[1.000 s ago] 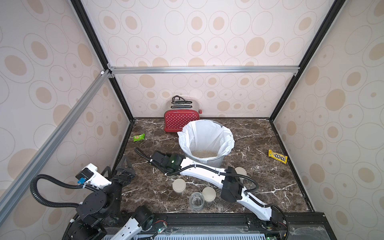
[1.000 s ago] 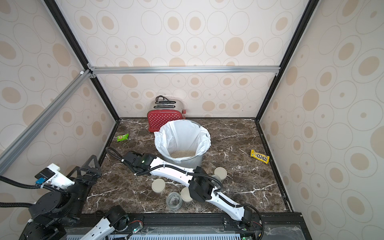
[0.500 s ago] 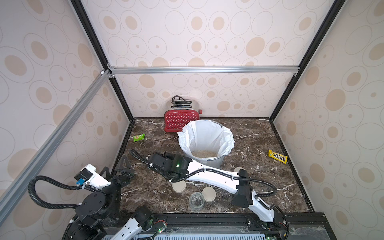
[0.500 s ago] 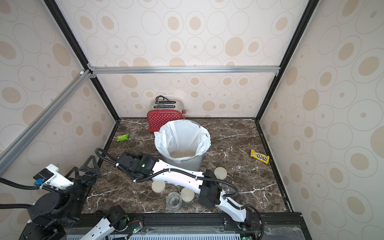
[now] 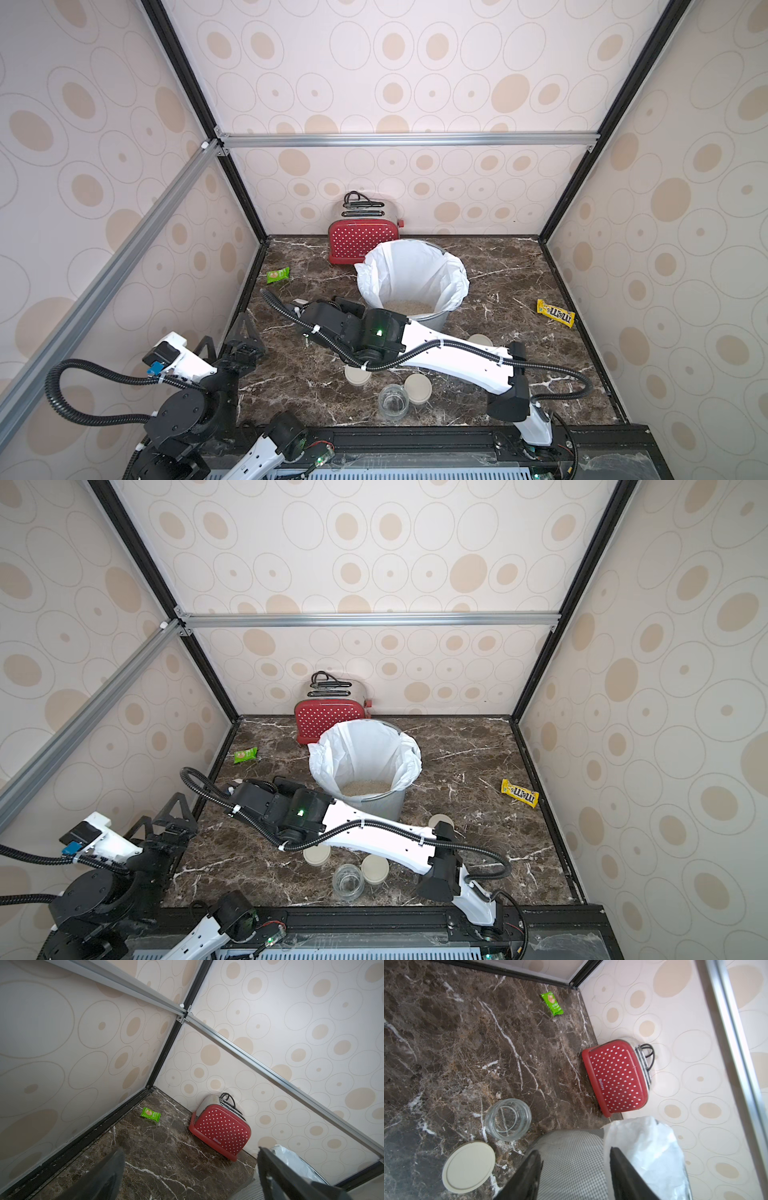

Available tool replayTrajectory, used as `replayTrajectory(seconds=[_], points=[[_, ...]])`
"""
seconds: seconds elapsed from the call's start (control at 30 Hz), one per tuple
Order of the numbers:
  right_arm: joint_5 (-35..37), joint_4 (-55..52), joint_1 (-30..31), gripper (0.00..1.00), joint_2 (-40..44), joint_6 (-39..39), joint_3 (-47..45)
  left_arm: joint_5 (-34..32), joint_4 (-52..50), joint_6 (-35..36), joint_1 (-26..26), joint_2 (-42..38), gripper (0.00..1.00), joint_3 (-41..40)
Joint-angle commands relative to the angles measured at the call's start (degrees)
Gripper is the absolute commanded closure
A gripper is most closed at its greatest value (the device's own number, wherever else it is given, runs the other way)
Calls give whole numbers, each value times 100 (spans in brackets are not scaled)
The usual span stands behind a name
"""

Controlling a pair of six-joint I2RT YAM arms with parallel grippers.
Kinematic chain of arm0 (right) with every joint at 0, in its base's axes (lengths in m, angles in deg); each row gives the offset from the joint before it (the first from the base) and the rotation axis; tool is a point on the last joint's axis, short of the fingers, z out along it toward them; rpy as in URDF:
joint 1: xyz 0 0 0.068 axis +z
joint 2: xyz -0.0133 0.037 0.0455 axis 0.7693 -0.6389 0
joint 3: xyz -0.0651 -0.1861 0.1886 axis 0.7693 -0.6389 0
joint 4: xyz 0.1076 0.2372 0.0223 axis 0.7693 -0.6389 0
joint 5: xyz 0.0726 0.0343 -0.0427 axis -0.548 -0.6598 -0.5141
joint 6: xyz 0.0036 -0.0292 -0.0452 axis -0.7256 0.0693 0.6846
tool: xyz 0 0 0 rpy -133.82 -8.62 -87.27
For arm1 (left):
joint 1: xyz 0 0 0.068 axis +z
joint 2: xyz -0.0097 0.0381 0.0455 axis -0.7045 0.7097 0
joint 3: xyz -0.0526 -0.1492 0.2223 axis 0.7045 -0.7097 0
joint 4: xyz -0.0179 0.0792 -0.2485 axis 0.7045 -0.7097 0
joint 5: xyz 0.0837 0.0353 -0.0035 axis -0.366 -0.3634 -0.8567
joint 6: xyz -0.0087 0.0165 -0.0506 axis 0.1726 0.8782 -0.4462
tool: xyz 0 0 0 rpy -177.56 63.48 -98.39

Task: Empty moldy rice from jars
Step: Place the jar at the center of the board, then reset both arms

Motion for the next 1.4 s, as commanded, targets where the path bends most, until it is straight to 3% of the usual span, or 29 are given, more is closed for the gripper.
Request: replayTrajectory(seconds=[0.0, 0.33, 0.6, 1.0, 1.2, 1.37], points=[[405, 274, 54, 44, 498, 245, -113, -133, 54, 234, 29, -33, 1, 24], [949, 1788, -164, 42, 2175, 962, -2044, -319, 842, 1012, 37, 377, 1, -212], [1093, 2136, -878, 41, 3546, 805, -3187, -296, 1822, 2443, 30, 945, 1, -304], [228, 1831, -2927, 41, 5267, -475, -4795, -152, 3081, 4427, 42, 1340, 1, -794], [-356, 1680, -3940, 41, 5605, -1091, -5616, -133, 3511, 4754, 186, 1142, 1, -1253], [-1010, 1761, -4845, 41, 5794, -1533, -6258, -161, 3272, 4620, 312, 1050, 1, -1469]])
